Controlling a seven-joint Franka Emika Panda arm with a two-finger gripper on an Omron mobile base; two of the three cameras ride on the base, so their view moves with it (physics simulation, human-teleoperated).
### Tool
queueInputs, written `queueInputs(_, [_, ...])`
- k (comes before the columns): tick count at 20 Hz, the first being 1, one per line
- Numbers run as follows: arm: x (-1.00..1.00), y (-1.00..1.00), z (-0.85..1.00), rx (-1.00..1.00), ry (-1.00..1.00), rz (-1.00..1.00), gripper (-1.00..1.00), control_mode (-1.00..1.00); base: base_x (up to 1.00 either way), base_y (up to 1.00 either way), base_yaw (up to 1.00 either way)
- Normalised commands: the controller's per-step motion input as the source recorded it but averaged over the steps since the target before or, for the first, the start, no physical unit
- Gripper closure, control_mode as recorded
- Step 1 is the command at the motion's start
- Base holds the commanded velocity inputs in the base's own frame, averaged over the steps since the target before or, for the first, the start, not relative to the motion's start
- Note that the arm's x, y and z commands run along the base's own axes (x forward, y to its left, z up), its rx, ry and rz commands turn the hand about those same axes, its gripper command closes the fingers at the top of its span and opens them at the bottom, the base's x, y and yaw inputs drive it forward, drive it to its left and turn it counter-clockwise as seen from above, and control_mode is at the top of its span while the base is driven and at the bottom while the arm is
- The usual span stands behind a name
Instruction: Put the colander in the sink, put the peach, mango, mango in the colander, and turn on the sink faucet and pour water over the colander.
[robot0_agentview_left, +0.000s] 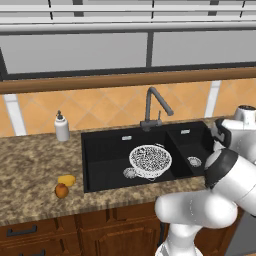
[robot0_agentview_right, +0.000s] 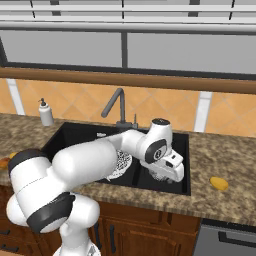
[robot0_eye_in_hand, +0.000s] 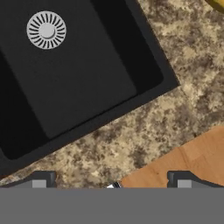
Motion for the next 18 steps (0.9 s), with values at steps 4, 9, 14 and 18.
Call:
queueInputs(4, [0.04,-0.32,0.0,0.0,0.01,0.37,-1.0,-1.0,0.0,0.0,0.0])
queueInputs(9, [0.14,-0.32,0.0,0.0,0.01,0.48,-1.0,-1.0,0.0,0.0,0.0])
queueInputs(14, [0.14,-0.41,0.0,0.0,0.0,0.5,-1.0,-1.0,0.0,0.0,0.0])
queueInputs(18, [0.16,-0.35,-0.01,0.0,0.0,0.49,-1.0,-1.0,0.0,0.0,0.0])
